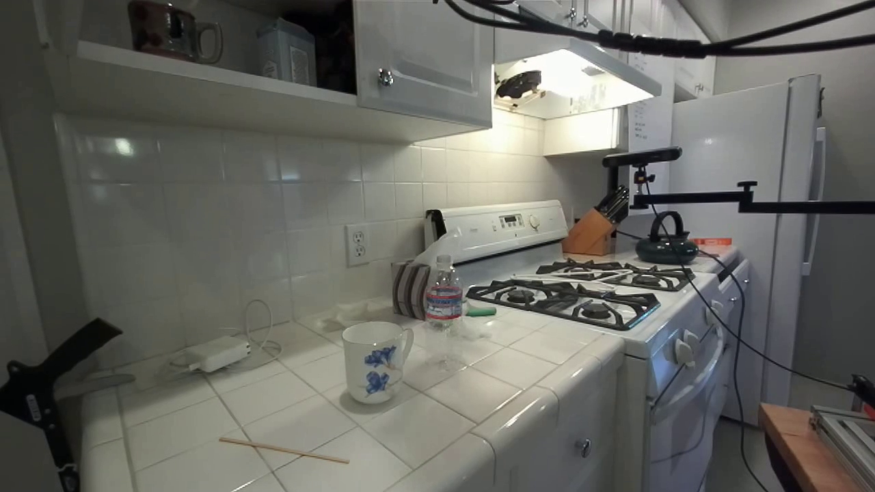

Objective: Move the bottle to the left. Then, open the right door of the wall cabinet, retrieve a cup, and place it on the counter.

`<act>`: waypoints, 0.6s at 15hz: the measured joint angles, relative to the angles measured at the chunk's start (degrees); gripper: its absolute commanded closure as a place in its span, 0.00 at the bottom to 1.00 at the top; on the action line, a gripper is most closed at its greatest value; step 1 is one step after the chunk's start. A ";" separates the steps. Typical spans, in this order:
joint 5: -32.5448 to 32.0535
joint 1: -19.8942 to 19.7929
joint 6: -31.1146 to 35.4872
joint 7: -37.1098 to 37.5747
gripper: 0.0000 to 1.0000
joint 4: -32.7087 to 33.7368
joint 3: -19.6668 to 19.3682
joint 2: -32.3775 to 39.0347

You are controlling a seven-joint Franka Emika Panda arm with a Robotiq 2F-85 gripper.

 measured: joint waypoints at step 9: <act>14.92 -18.48 -14.31 -3.17 0.00 17.93 6.57 -13.25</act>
